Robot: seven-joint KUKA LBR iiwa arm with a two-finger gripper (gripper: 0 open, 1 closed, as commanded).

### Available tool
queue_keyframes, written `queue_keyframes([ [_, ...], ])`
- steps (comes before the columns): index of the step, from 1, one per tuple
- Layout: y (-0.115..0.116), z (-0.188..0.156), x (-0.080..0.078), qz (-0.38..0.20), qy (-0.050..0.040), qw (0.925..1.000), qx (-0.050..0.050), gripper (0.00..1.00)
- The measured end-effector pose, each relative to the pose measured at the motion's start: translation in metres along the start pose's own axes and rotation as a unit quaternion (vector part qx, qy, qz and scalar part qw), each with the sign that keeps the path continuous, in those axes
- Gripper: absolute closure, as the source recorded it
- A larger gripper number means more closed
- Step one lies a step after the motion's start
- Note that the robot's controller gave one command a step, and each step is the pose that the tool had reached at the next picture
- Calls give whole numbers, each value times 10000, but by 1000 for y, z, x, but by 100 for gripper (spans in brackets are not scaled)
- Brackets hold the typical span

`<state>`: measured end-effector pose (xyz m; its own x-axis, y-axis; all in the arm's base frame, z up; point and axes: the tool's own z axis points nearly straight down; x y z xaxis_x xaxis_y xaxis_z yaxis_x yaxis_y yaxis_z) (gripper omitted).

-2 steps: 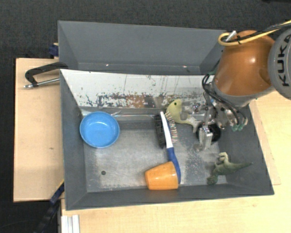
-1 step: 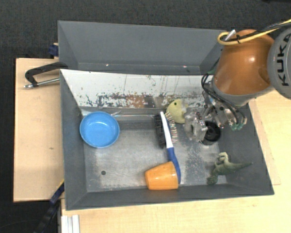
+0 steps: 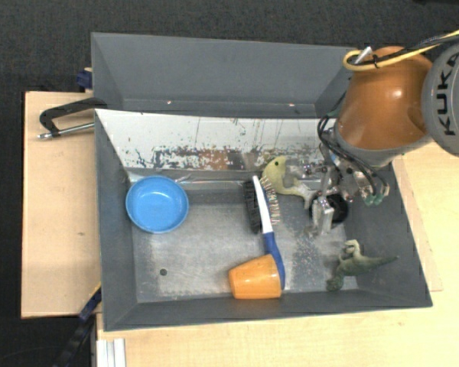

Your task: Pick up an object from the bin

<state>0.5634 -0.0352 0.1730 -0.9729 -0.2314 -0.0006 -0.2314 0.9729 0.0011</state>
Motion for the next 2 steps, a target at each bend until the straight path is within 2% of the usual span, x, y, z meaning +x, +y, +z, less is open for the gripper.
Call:
queue_keyframes([
  [1, -72, 39, 4, -1018, -3, 9948, 15, 0],
  [2, -109, 82, 18, -687, 9, 9976, -3, 0],
])
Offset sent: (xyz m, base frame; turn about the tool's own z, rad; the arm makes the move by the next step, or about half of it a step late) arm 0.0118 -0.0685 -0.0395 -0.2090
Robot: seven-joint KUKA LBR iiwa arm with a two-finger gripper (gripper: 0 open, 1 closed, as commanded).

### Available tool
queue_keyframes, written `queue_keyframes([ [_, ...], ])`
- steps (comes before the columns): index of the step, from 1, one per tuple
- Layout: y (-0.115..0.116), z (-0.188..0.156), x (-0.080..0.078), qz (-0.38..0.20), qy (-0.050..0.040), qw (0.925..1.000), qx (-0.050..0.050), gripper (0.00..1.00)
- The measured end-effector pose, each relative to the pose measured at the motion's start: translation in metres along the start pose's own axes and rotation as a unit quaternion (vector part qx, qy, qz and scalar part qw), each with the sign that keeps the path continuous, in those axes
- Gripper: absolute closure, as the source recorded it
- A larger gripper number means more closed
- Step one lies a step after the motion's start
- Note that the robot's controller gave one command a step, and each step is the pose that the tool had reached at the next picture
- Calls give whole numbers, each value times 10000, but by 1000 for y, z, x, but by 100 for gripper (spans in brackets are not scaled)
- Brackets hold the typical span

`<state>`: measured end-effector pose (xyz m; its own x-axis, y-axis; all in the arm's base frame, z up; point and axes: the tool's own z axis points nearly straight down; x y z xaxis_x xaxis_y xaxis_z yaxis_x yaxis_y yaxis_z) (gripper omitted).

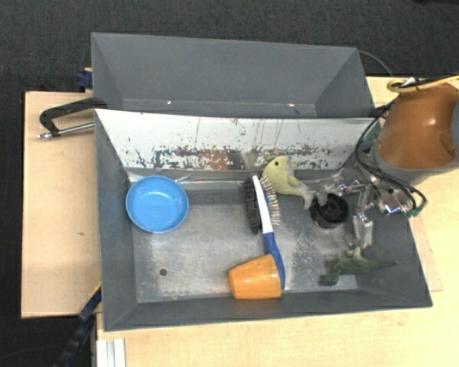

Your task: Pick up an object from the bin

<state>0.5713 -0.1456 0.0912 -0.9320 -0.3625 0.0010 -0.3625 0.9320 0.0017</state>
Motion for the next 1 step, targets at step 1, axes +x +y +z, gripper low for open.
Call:
queue_keyframes([
  [1, -17, 15, -22, -35, -61, 10000, 25, 0],
])
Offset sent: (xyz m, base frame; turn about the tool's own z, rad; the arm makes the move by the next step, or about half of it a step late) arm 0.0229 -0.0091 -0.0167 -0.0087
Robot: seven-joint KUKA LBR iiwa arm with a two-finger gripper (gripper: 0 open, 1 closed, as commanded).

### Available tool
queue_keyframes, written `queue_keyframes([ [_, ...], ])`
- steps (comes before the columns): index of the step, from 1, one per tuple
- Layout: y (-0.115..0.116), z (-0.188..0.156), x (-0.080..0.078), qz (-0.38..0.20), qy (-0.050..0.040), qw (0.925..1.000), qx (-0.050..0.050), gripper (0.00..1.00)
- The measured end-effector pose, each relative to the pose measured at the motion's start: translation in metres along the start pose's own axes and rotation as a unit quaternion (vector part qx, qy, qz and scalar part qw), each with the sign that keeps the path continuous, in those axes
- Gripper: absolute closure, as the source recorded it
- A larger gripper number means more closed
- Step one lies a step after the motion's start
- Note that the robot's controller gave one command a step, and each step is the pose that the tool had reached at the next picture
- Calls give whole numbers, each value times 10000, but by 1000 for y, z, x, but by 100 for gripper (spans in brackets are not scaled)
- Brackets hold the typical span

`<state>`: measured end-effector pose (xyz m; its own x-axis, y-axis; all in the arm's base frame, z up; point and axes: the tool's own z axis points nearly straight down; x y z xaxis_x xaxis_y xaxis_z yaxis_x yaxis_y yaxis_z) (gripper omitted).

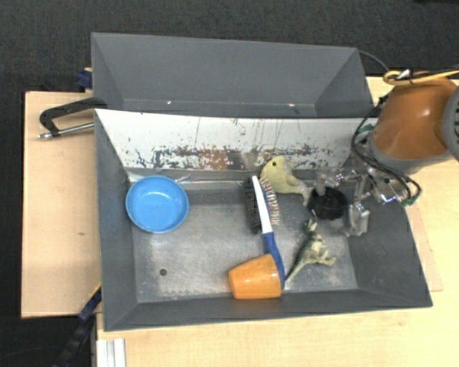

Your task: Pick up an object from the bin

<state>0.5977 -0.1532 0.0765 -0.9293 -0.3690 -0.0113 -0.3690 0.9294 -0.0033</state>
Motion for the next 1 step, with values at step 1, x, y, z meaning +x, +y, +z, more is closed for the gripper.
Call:
queue_keyframes([
  [1, -1, -5, 0, -2, 7, 10000, 1, 100],
])
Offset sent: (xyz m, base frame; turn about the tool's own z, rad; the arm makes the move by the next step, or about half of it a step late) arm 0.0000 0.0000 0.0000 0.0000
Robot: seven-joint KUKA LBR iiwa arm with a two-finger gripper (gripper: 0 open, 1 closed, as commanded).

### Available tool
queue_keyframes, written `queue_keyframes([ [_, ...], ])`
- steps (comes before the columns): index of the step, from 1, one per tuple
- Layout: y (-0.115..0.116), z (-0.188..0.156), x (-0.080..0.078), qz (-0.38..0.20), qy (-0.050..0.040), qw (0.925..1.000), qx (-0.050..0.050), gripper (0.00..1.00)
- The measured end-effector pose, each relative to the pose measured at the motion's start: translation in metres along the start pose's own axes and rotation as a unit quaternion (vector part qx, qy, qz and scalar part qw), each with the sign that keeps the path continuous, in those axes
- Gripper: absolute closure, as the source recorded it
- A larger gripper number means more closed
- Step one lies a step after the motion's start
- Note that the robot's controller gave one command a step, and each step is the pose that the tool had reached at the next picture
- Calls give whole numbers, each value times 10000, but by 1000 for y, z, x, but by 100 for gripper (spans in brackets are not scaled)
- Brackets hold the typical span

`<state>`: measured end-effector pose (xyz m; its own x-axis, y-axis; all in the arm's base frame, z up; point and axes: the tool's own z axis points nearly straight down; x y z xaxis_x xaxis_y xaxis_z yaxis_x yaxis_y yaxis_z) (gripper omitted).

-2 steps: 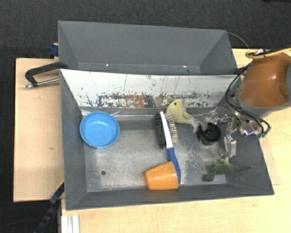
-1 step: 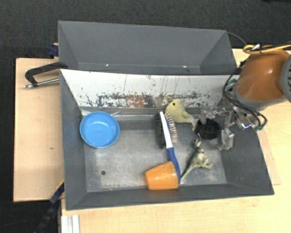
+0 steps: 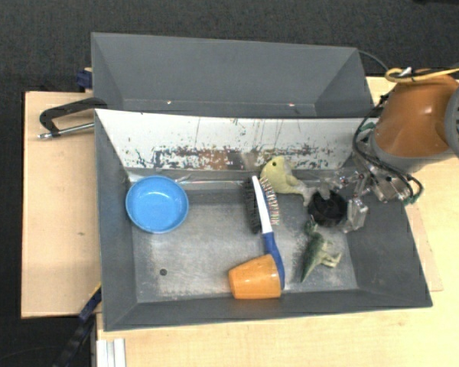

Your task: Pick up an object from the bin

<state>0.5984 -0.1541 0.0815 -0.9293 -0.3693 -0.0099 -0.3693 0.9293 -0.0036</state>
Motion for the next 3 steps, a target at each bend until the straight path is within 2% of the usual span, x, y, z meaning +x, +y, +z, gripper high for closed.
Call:
queue_keyframes([
  [1, 5, 1, -3, 116, 10, 9999, 38, 100],
  [2, 1, 3, -6, 320, 49, 9995, -10, 100],
  [3, 3, 1, -3, 489, 23, 9988, -4, 100],
])
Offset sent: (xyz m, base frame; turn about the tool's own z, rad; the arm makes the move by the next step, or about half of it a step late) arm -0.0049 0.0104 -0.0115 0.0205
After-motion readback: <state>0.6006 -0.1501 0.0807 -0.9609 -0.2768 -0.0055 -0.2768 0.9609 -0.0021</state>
